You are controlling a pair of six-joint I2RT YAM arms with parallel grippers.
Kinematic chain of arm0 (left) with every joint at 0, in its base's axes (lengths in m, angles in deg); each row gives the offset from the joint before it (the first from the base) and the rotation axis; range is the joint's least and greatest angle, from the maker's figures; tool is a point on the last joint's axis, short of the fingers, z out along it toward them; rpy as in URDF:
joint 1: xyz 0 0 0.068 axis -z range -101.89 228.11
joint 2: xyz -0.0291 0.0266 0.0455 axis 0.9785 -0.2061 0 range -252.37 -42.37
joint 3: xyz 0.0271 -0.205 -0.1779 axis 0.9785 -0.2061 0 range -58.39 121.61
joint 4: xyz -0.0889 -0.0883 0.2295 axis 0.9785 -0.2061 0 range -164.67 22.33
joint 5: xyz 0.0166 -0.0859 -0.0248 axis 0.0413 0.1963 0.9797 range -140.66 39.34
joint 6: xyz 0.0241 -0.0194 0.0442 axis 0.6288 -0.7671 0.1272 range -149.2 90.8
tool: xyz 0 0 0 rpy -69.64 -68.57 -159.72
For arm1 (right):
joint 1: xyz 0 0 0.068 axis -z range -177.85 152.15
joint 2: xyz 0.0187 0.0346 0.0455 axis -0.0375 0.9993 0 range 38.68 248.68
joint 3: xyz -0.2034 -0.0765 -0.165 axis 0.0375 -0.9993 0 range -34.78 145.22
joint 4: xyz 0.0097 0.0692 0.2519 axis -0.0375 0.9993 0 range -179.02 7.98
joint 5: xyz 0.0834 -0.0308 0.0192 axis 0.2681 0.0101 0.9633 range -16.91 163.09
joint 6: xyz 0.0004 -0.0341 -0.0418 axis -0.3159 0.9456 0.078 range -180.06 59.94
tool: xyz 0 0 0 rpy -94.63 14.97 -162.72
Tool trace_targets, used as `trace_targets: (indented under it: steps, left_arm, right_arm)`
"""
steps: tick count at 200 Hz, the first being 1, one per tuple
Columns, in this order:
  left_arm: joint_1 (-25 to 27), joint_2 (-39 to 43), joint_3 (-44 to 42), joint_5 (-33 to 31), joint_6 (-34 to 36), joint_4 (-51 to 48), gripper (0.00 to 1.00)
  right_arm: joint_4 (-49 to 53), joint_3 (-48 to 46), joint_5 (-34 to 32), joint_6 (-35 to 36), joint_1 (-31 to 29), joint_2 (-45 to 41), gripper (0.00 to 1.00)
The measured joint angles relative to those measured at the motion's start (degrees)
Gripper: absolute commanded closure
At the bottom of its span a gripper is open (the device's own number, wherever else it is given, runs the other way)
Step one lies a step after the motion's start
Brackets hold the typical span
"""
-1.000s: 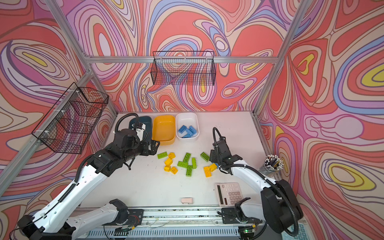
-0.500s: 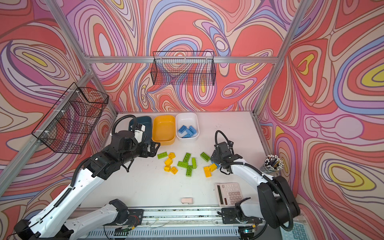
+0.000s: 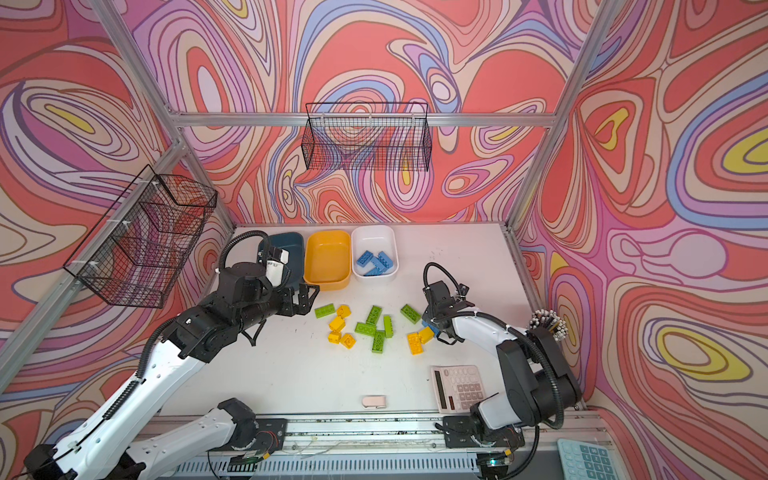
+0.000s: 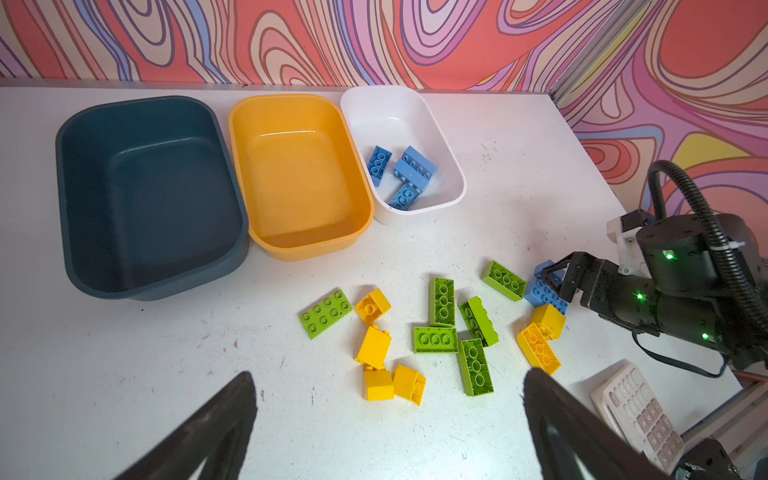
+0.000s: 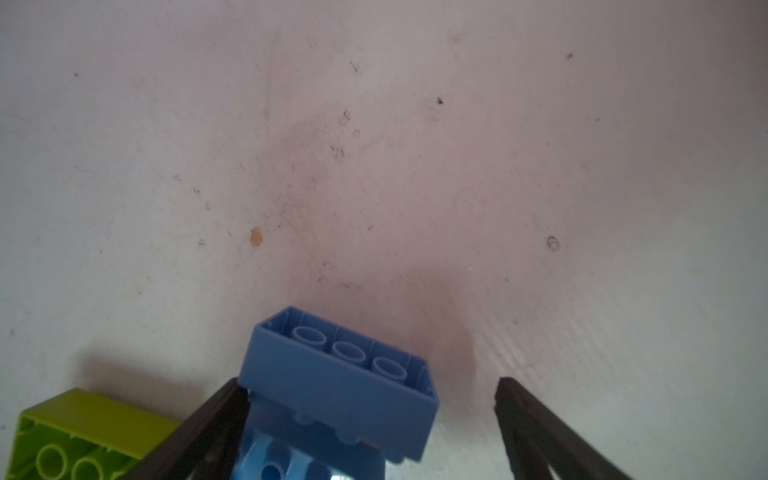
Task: Sort the legos into containers by color
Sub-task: 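Lower the right gripper and grasp a blue brick beside the green bricks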
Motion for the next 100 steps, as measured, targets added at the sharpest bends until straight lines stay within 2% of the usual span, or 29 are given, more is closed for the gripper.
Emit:
trace_targets:
  steps: [61, 100]
  left_arm:
    - [0.0, 0.0, 0.0, 0.0, 0.0, 0.0, 0.00]
    - [0.0, 0.0, 0.0, 0.0, 0.1, 0.0, 0.00]
  right_arm:
    - [-0.6, 2.5, -0.7, -0.2, 0.0, 2.1, 0.02]
    - [-1.0, 4.1, -0.7, 1.6, 0.0, 4.5, 0.07]
